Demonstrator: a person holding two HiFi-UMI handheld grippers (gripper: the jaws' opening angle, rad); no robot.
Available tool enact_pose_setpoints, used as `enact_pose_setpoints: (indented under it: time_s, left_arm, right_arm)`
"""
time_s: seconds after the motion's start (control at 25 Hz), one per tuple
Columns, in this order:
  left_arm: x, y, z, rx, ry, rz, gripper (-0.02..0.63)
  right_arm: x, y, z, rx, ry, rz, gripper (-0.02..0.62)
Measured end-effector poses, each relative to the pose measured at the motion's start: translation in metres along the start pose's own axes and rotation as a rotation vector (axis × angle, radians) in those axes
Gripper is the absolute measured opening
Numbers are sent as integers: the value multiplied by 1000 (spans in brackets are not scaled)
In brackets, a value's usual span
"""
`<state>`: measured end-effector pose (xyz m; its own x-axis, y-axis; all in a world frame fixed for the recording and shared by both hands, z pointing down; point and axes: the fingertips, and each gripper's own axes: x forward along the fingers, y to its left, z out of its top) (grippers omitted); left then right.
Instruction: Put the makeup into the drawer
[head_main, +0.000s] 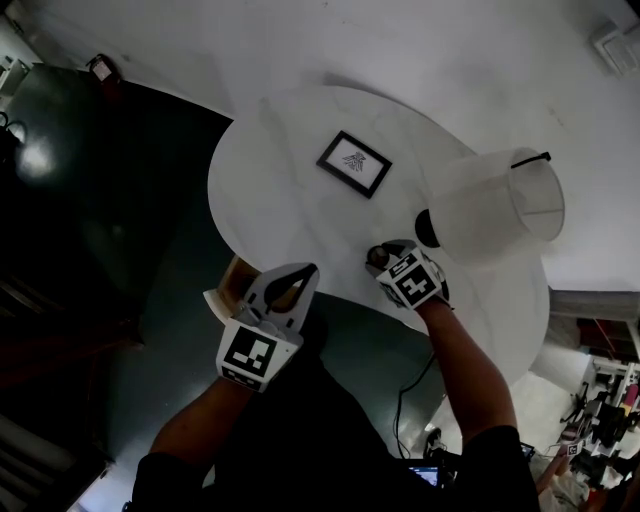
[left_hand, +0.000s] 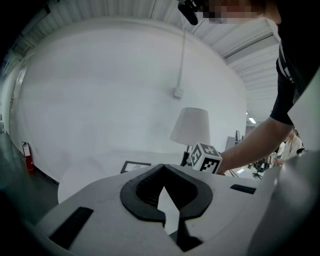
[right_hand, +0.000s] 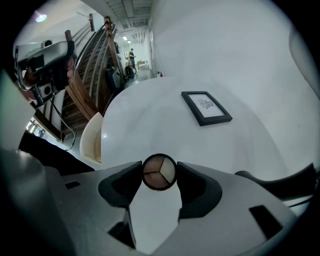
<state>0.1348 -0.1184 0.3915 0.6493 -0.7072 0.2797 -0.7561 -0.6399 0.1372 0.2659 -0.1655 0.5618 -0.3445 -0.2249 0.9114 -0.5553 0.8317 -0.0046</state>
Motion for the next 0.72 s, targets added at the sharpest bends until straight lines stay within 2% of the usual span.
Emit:
enact_pose_setpoints:
  time_s: [0.24, 0.48, 0.72]
  left_arm:
    - [-9, -4, 10, 3, -10, 32, 9]
    - [-27, -11, 8, -1, 15, 70, 9]
    - [-50, -25, 16, 24, 11, 70, 9]
  right_arm:
    - [-14, 6, 6, -18, -26, 11, 221]
    - [-29, 20, 12, -31, -65, 28, 221]
    - [-57, 36, 18, -31, -100, 26, 220]
